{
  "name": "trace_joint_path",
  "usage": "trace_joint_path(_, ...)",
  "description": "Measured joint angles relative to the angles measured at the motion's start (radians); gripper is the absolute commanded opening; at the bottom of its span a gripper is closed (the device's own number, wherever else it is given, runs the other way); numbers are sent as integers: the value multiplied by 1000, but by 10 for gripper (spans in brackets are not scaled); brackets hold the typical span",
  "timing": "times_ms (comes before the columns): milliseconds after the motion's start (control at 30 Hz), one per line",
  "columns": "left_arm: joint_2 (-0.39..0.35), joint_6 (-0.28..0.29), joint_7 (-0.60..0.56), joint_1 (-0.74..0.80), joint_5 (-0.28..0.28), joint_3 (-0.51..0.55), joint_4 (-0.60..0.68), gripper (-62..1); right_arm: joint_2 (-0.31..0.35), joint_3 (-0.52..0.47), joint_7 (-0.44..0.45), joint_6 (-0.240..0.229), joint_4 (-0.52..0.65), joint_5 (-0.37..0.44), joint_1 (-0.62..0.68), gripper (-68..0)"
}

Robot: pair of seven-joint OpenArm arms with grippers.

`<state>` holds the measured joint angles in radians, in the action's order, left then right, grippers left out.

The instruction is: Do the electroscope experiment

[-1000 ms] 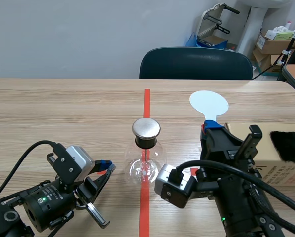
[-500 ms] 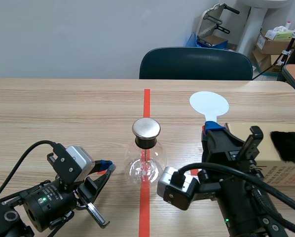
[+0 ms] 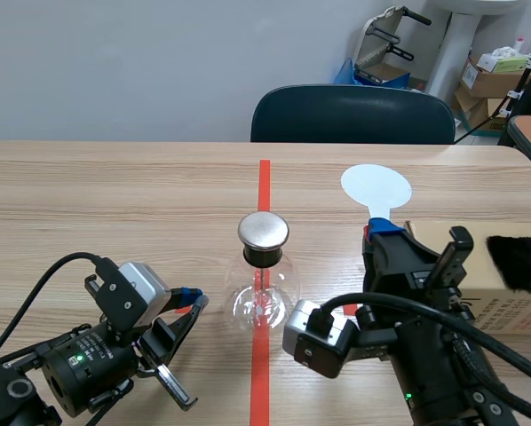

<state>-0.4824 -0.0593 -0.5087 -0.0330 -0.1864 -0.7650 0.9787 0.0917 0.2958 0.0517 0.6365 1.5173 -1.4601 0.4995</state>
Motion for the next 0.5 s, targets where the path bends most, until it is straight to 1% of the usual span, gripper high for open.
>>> trace_joint_path(100, 0, 0, 0, 0, 0, 0, 0, -543, 0, 0, 0, -13, 0, 0, 0, -665)
trace_joint_path(500, 0, 0, 0, 0, 0, 0, 0, -543, 0, 0, 23, -13, 0, 0, 0, -665)
